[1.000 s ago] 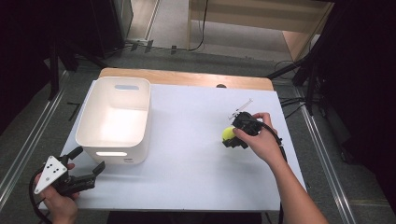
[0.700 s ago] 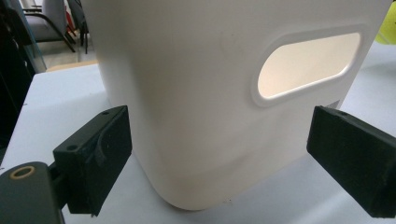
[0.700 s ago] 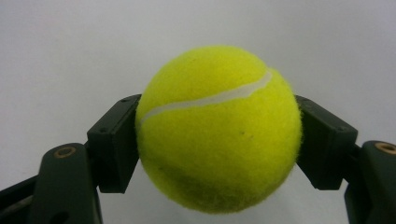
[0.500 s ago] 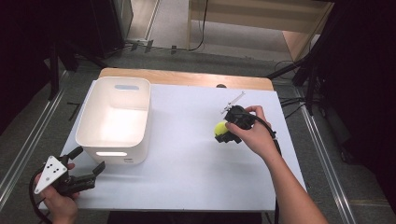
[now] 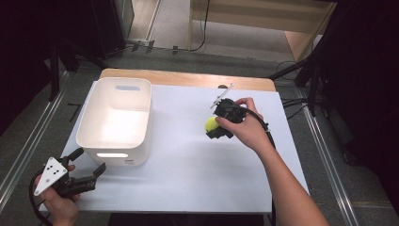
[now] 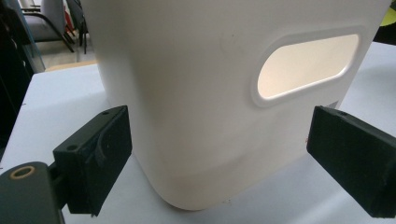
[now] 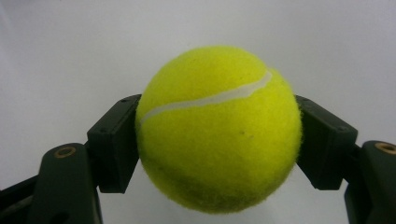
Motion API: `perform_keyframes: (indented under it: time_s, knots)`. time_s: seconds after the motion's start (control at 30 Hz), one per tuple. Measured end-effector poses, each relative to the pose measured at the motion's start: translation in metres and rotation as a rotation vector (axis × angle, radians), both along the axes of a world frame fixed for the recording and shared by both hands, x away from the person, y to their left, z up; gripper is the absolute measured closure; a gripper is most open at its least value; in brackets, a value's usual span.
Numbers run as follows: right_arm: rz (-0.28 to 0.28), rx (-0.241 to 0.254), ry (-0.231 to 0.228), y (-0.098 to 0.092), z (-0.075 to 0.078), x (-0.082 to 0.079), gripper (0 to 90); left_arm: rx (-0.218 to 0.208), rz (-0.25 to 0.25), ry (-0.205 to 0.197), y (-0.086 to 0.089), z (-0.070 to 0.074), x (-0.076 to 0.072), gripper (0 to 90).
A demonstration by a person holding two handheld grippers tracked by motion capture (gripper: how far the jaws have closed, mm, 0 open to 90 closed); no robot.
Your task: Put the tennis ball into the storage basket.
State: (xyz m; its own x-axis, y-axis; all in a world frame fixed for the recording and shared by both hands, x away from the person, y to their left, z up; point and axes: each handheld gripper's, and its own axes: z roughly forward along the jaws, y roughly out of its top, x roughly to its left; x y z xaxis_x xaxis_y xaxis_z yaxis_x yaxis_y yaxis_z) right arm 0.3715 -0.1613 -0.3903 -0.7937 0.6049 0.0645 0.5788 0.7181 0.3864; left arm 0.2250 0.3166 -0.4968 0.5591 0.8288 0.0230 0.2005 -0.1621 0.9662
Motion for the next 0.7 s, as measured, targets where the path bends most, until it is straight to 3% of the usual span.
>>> perform_keyframes:
  time_s: [0.7]
  knots:
    - [0.093, 0.008, -0.015, 0.036, 0.031, 0.006, 23.8, 0.003, 0.0, -0.001, 0.0, 0.0, 0.0, 7.3]
